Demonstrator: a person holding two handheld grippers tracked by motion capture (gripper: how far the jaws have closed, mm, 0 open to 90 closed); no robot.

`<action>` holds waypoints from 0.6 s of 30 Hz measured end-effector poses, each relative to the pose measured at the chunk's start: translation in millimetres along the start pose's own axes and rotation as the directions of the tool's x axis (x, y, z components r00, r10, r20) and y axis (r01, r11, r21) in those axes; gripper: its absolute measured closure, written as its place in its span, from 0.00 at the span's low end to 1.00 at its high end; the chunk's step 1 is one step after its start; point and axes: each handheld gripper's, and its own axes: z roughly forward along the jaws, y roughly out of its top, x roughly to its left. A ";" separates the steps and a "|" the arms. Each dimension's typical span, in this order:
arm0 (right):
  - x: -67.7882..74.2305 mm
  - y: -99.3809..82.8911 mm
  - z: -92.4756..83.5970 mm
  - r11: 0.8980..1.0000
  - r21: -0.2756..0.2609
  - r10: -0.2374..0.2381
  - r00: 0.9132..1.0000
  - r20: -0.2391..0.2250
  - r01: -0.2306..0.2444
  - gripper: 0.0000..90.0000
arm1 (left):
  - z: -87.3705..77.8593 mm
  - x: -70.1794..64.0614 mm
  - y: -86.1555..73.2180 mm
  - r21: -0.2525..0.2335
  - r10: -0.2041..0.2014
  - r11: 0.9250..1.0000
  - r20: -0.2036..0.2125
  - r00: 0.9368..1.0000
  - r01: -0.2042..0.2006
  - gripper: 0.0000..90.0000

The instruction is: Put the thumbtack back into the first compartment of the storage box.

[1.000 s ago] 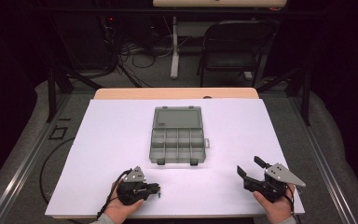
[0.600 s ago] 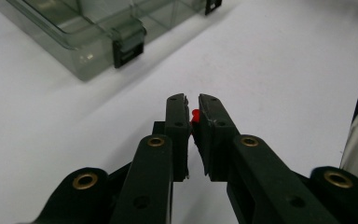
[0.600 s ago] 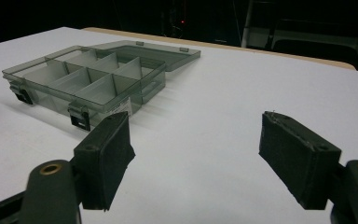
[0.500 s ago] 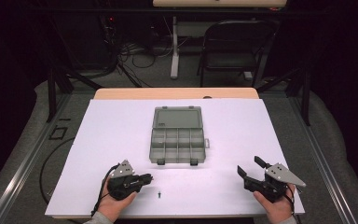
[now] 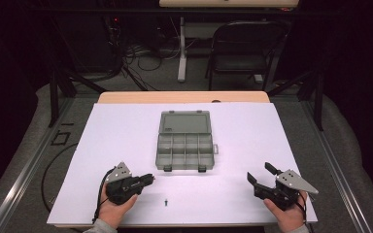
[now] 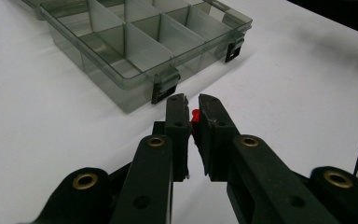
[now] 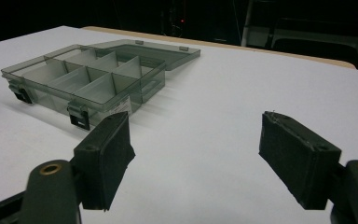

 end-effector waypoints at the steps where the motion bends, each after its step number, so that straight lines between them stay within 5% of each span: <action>1: 0.1 -0.1 0.3 1.000 -0.001 0.000 1.000 0.002 0.000 0.27 | 0.2 0.3 1.6 0.000 0.001 1.000 0.002 1.000 -0.001 0.92; 18: 0.6 -1.0 1.6 1.000 0.009 0.004 1.000 0.005 -0.004 0.27 | 11.6 10.6 55.4 -0.035 0.010 0.999 0.009 1.000 -0.009 0.92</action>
